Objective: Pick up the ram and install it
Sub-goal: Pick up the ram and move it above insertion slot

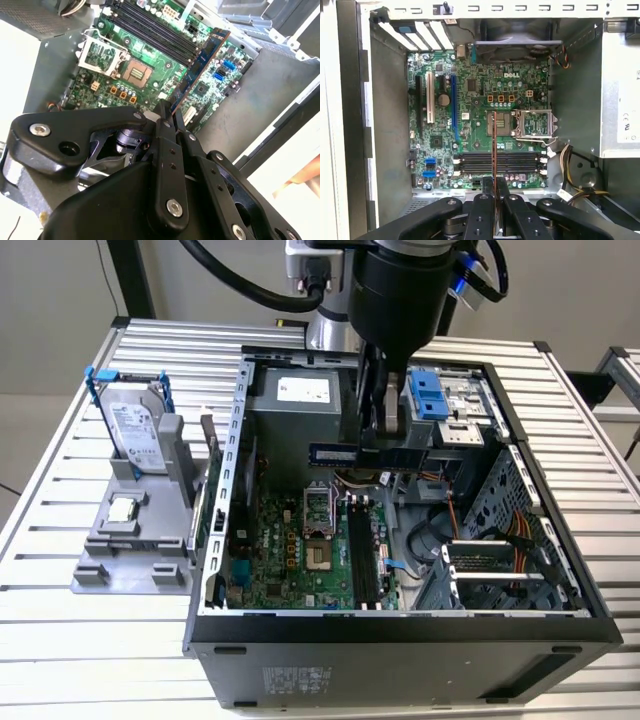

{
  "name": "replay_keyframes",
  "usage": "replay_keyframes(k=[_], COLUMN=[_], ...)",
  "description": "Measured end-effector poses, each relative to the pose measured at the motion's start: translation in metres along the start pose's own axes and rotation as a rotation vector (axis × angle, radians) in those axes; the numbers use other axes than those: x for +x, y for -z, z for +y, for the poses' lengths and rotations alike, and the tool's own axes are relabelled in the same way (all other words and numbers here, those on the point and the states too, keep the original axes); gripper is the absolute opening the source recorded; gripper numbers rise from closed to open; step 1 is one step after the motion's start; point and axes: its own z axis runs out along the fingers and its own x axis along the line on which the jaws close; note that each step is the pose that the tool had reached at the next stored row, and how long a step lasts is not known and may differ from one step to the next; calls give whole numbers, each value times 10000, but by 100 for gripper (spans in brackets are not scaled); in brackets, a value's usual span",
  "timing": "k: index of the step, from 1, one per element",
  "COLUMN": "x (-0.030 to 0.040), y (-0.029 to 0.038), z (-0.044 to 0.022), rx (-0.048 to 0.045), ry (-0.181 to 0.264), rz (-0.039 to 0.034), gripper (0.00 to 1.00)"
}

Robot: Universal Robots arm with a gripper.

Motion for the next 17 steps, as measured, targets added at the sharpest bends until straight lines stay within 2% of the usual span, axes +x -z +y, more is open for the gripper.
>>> replay_keyframes(k=[4,10,17], x=[-56,-155,-271], y=[1,2,2], z=[2,6,2], rx=[2,26,24], ry=[1,0,2], rz=[-25,-170,-247], gripper=[0,0,0])
